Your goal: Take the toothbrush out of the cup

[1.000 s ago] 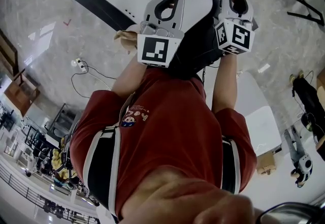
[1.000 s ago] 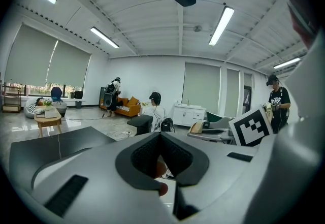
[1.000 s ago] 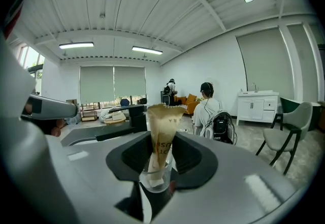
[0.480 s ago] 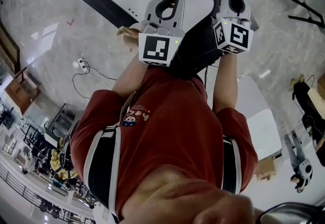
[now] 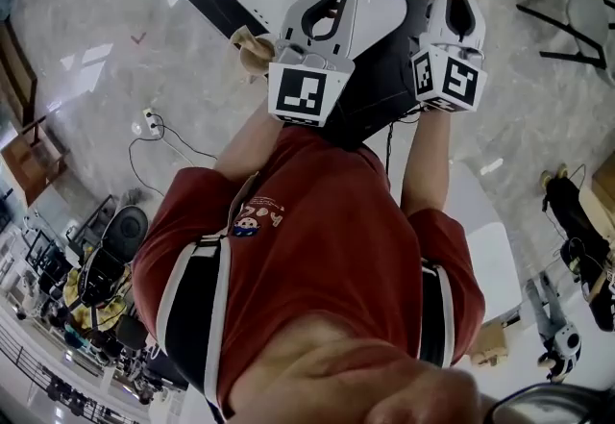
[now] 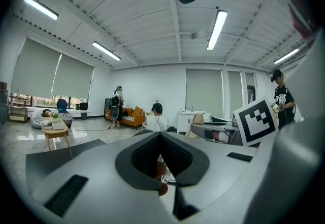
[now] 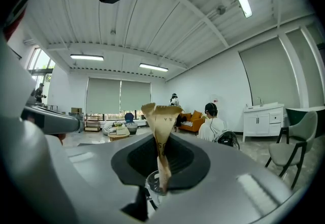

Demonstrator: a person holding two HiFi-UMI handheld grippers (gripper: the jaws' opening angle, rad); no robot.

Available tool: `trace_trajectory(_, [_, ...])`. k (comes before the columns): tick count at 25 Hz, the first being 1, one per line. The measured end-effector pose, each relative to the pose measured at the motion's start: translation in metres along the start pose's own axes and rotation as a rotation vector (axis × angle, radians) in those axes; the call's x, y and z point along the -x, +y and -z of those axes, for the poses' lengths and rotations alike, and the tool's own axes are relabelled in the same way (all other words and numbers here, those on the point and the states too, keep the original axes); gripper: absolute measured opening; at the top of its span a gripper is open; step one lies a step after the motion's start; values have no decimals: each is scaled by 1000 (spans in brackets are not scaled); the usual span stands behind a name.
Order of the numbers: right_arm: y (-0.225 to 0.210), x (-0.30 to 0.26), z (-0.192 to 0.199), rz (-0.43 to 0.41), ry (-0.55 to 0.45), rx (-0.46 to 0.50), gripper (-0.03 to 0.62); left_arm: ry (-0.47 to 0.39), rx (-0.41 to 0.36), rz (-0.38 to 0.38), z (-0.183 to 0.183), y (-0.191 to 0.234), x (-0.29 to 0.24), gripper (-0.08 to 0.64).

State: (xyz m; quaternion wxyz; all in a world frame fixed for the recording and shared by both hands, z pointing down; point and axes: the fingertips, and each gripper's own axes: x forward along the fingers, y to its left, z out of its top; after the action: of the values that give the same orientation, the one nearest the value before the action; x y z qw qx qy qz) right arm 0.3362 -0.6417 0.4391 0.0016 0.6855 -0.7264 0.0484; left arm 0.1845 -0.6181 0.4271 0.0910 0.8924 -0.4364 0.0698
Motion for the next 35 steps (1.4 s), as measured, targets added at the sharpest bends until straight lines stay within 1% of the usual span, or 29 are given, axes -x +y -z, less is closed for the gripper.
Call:
trace_trajectory(7, [7, 30, -30, -18, -65, 14, 43, -79, -29, -28, -23, -15, 29, 5])
trace_trajectory(11, [14, 53, -45, -36, -100, 17, 41, -99, -40, -44, -33, -26, 52, 5])
trace_trajectory(15, [23, 77, -53, -66, -125, 14, 41, -145, -67, -77, -41, -35, 77, 5])
trace_trajectory(17, [32, 87, -55, -90, -133, 14, 41, -173, -78, -105, -42, -36, 92, 5])
trace_trajectory(21, [54, 106, -58, -136, -138, 15, 41, -188, -81, -157, -43, -34, 125, 5])
trace_trajectory(25, [76, 123, -58, -205, -146, 12, 41, -202, -83, -238, -41, -30, 159, 5])
trace_trajectory(31, [113, 140, -51, -320, -136, 13, 41, -201, -76, -371, -28, -16, 204, 5])
trace_trajectory(35, [131, 144, -45, -378, -125, 1, 41, -184, -74, -439, -20, -9, 222, 5])
